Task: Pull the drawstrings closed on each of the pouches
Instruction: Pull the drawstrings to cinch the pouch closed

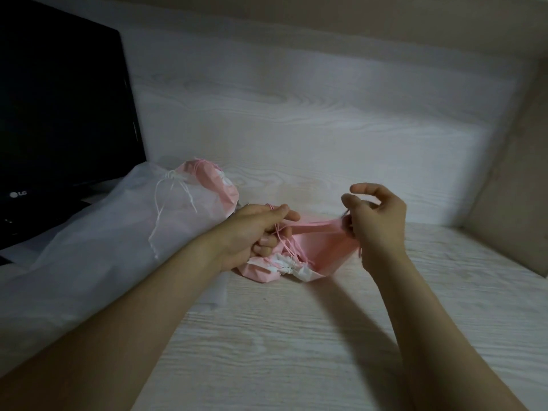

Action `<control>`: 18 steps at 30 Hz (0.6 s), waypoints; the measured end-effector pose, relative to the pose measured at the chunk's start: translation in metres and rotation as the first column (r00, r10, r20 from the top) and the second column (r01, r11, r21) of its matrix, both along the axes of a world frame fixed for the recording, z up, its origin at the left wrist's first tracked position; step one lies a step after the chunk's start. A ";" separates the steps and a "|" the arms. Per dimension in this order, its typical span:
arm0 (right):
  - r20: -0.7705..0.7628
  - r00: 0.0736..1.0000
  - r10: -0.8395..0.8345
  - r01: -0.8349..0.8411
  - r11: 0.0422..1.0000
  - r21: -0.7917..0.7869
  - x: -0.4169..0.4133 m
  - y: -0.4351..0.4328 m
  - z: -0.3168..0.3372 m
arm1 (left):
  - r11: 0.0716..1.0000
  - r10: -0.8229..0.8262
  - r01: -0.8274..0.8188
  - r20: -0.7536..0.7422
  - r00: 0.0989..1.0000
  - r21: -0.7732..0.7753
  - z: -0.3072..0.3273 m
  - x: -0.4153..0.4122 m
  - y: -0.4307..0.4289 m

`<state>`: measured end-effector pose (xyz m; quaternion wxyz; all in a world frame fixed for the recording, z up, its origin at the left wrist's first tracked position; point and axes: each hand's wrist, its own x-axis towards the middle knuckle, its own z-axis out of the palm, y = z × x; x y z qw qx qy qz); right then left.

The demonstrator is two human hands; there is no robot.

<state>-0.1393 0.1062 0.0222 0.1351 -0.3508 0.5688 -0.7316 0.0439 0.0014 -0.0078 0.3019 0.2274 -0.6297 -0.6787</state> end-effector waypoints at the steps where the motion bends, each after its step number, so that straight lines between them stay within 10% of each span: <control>1: -0.139 0.982 -0.129 0.135 0.990 0.034 0.000 0.000 -0.002 | 0.999 -0.012 0.012 -0.002 1.000 0.043 0.002 0.001 0.001; 6: -0.770 0.578 -0.270 0.588 0.792 0.164 0.006 -0.005 -0.018 | 0.989 -0.049 0.049 -0.008 0.999 0.136 0.008 0.003 0.004; 13: -0.752 0.647 0.131 -0.147 0.988 0.046 0.020 -0.007 -0.020 | 0.994 -0.019 0.016 0.022 1.000 0.109 0.005 0.000 0.001; 18: -0.767 0.581 0.274 -0.165 0.962 0.219 0.022 -0.012 -0.027 | 0.999 0.033 -0.036 0.088 0.996 0.033 0.003 0.000 0.002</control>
